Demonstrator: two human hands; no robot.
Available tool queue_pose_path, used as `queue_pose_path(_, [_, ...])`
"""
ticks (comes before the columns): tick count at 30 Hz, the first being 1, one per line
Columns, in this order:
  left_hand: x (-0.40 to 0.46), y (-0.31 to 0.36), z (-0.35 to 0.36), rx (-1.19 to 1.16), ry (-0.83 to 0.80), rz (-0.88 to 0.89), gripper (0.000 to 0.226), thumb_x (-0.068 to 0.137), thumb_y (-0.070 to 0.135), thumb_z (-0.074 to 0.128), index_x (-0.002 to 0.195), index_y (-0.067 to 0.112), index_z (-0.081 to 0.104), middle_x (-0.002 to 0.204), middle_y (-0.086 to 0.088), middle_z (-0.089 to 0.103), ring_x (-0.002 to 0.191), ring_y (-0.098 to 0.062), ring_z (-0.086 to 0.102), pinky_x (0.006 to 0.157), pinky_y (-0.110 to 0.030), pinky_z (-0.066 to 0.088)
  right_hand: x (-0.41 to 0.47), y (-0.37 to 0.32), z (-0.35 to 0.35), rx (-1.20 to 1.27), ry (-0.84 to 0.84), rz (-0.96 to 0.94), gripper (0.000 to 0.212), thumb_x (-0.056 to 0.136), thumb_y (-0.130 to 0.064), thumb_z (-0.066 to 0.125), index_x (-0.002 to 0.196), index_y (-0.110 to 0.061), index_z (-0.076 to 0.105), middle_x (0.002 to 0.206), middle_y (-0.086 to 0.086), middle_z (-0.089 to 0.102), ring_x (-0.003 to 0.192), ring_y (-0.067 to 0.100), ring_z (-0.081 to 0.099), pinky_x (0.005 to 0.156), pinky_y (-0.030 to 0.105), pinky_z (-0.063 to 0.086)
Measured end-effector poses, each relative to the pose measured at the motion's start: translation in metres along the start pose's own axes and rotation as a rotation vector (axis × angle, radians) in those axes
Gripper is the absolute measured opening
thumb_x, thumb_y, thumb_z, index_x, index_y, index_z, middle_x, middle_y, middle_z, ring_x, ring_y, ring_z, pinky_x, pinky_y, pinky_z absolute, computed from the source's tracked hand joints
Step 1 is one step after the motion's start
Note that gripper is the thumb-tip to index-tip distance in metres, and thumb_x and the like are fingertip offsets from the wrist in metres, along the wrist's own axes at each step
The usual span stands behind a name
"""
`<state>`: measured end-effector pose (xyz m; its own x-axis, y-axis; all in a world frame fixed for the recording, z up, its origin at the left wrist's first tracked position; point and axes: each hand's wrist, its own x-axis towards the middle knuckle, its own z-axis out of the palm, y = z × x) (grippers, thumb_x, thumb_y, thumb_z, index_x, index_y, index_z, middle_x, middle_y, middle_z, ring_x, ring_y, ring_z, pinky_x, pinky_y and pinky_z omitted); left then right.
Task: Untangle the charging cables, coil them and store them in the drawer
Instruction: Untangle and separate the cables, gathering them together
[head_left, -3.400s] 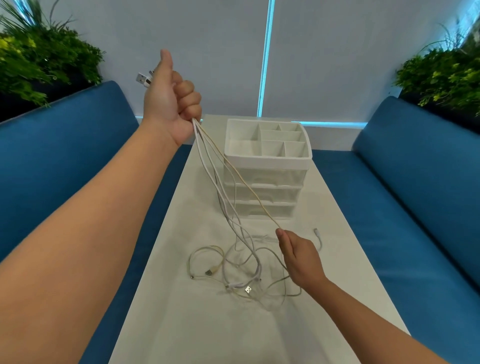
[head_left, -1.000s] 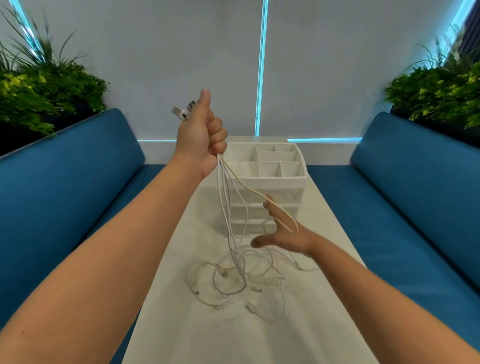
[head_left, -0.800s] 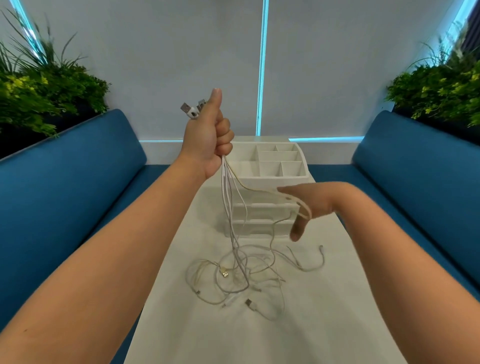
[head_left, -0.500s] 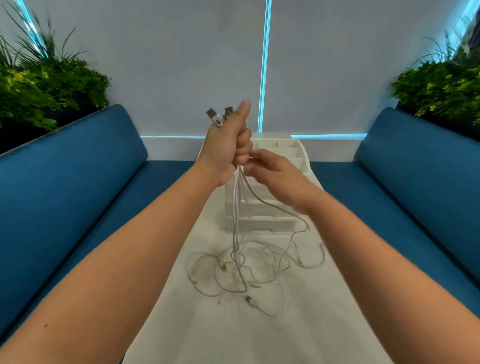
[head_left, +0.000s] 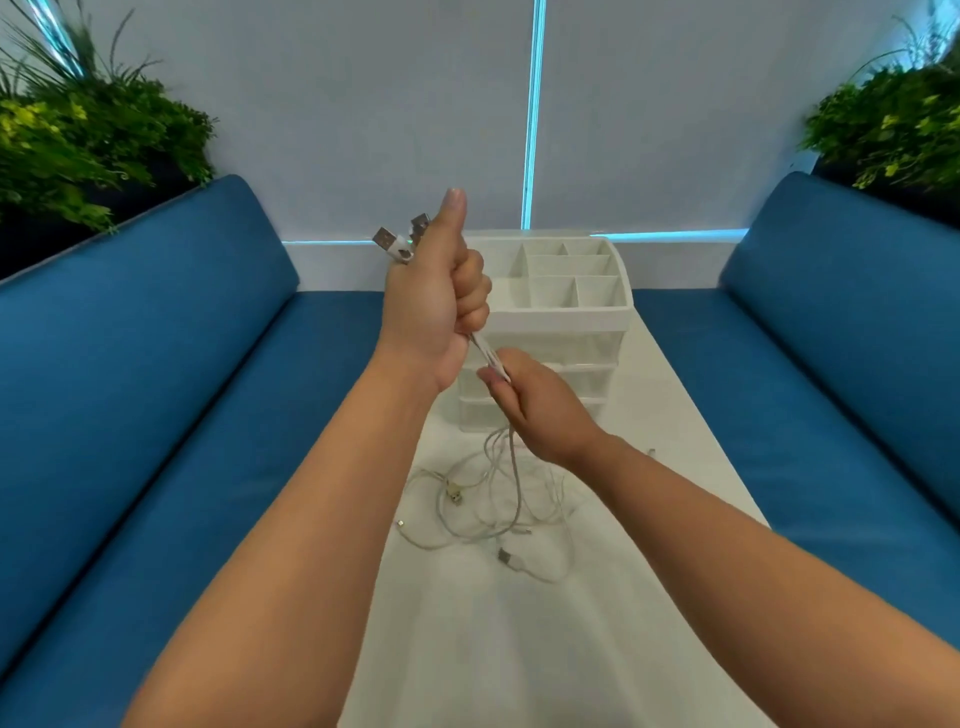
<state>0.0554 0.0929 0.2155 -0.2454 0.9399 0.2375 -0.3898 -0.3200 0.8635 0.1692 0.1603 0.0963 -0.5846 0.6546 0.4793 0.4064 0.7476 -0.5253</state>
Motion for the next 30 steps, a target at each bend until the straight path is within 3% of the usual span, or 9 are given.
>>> queue_pose_path(5, [-0.020, 0.011, 0.002, -0.062, 0.068, 0.093, 0.053, 0.102, 0.039, 0.049, 0.068, 0.023, 0.012, 0.052, 0.005, 0.013, 0.046, -0.010, 0.009, 0.042, -0.025, 0.010, -0.025, 0.029, 0.017, -0.087, -0.057, 0.121, 0.058, 0.096, -0.058, 0.019, 0.077, -0.012, 0.050, 0.074, 0.004, 0.055, 0.072, 0.023, 0.050, 0.069, 0.040, 0.043])
queue_pose_path(10, [-0.038, 0.007, -0.008, -0.133, 0.146, 0.080, 0.053, 0.101, 0.042, 0.049, 0.067, 0.023, 0.013, 0.055, 0.005, 0.011, 0.047, -0.011, 0.008, 0.040, -0.023, 0.012, -0.035, 0.035, 0.023, -0.103, -0.150, 0.095, 0.038, 0.101, -0.043, 0.037, 0.081, -0.016, 0.053, 0.079, -0.004, 0.062, 0.079, 0.019, 0.053, 0.077, 0.031, 0.035])
queue_pose_path(13, [-0.045, 0.011, -0.016, -0.158, 0.187, 0.086, 0.054, 0.101, 0.043, 0.049, 0.065, 0.024, 0.014, 0.057, 0.005, 0.010, 0.048, -0.010, 0.007, 0.039, -0.023, 0.013, -0.034, 0.035, 0.023, -0.101, -0.166, 0.114, 0.051, 0.093, -0.060, 0.030, 0.083, -0.017, 0.057, 0.078, -0.010, 0.059, 0.080, 0.016, 0.053, 0.075, 0.035, 0.041])
queue_pose_path(15, [-0.049, 0.011, -0.020, -0.169, 0.197, 0.080, 0.054, 0.100, 0.044, 0.050, 0.065, 0.025, 0.013, 0.058, 0.005, 0.010, 0.049, -0.011, 0.007, 0.040, -0.024, 0.012, -0.032, 0.035, 0.023, -0.060, -0.149, 0.140, 0.057, 0.090, -0.064, 0.031, 0.080, -0.017, 0.062, 0.074, -0.006, 0.060, 0.079, 0.017, 0.055, 0.074, 0.037, 0.046])
queue_pose_path(18, [-0.051, 0.012, -0.026, -0.210, 0.220, 0.073, 0.053, 0.100, 0.045, 0.050, 0.068, 0.025, 0.012, 0.056, 0.006, 0.010, 0.048, -0.011, 0.006, 0.038, -0.023, 0.013, -0.031, 0.037, 0.019, -0.023, -0.115, 0.190, 0.052, 0.093, -0.058, 0.044, 0.072, -0.015, 0.062, 0.064, -0.009, 0.056, 0.078, 0.016, 0.052, 0.067, 0.034, 0.044])
queue_pose_path(22, [-0.050, 0.013, -0.031, -0.250, 0.253, 0.074, 0.054, 0.100, 0.046, 0.049, 0.064, 0.026, 0.014, 0.055, 0.006, 0.009, 0.047, -0.010, 0.006, 0.038, -0.022, 0.012, -0.036, 0.044, 0.011, 0.042, -0.140, 0.180, 0.049, 0.095, -0.049, 0.051, 0.057, -0.020, 0.058, 0.052, -0.015, 0.055, 0.060, 0.004, 0.050, 0.062, 0.023, 0.037])
queue_pose_path(28, [-0.035, -0.003, -0.058, -0.371, 0.421, 0.090, 0.054, 0.099, 0.048, 0.050, 0.060, 0.025, 0.020, 0.060, 0.005, 0.010, 0.050, -0.012, 0.008, 0.040, -0.023, 0.014, -0.052, 0.049, -0.006, -0.018, -0.202, 0.346, 0.060, 0.090, -0.063, 0.039, 0.076, -0.009, 0.059, 0.066, 0.002, 0.057, 0.062, 0.018, 0.051, 0.063, 0.035, 0.041])
queue_pose_path(30, [-0.027, -0.018, -0.077, -0.453, 0.488, 0.068, 0.056, 0.098, 0.050, 0.051, 0.058, 0.024, 0.021, 0.060, 0.005, 0.011, 0.050, -0.012, 0.008, 0.040, -0.023, 0.014, -0.051, 0.050, -0.014, -0.054, -0.200, 0.375, 0.058, 0.093, -0.061, 0.041, 0.070, -0.010, 0.052, 0.062, 0.000, 0.050, 0.059, 0.016, 0.045, 0.061, 0.035, 0.037])
